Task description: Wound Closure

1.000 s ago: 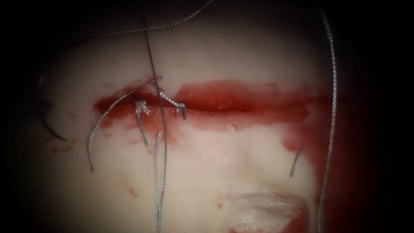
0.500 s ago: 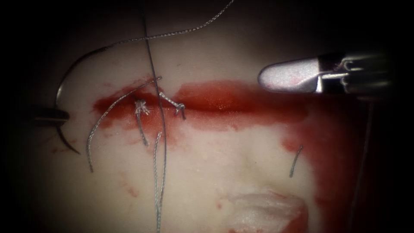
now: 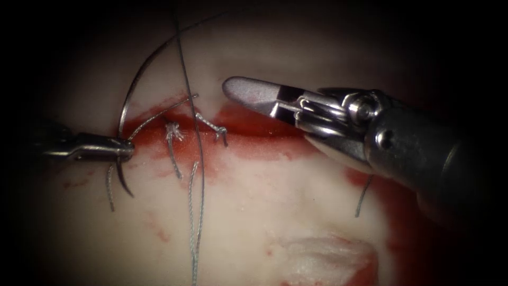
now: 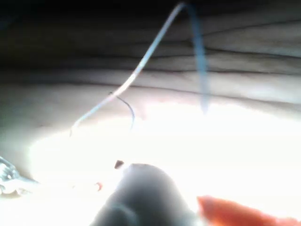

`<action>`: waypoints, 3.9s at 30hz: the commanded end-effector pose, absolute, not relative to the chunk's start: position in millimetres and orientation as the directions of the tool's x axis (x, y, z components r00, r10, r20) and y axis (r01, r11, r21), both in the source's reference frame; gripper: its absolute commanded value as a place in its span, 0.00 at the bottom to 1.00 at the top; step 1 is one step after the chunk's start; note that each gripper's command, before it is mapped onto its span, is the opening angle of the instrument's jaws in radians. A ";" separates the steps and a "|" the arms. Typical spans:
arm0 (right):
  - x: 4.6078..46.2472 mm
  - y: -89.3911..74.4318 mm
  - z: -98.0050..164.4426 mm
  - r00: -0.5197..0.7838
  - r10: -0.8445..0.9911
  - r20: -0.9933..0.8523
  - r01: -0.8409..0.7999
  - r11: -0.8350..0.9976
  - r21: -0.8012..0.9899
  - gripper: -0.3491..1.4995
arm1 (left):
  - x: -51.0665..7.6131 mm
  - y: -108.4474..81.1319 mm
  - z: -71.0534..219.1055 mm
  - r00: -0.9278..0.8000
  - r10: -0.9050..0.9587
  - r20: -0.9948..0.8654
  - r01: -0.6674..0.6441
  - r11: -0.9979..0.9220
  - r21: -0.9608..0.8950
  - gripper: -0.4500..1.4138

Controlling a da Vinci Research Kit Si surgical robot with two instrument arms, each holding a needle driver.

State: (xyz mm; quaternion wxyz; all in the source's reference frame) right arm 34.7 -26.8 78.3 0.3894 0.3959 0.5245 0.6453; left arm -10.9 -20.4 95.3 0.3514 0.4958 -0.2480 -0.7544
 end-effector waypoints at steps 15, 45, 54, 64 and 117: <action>36.3 -27.0 80.2 -0.170 0.905 -0.391 -0.075 0.384 0.920 0.33 | -14.9 -22.3 95.4 -0.034 -0.489 -0.872 -0.076 -0.868 0.490 0.00; 39.0 -26.5 80.2 -0.194 0.883 -0.428 -0.118 0.412 0.903 0.47 | -17.5 -23.6 94.8 0.003 -0.472 -0.881 -0.084 -0.878 0.470 0.00; 39.3 -25.6 79.8 -0.207 0.883 -0.420 -0.122 0.403 0.907 0.00 | -17.7 -23.2 94.3 0.021 -0.466 -0.884 -0.104 -0.881 0.462 0.20; 34.7 -23.0 79.8 -0.165 0.788 -0.593 -0.127 0.580 0.805 0.00 | -17.1 -21.7 94.2 -0.149 -0.765 -0.627 -0.145 -0.610 0.779 0.92; 28.7 -17.5 83.3 0.030 -0.241 -0.970 -0.343 0.909 -0.237 0.00 | -25.5 -22.3 106.2 0.584 -0.352 0.731 0.399 0.909 0.119 0.00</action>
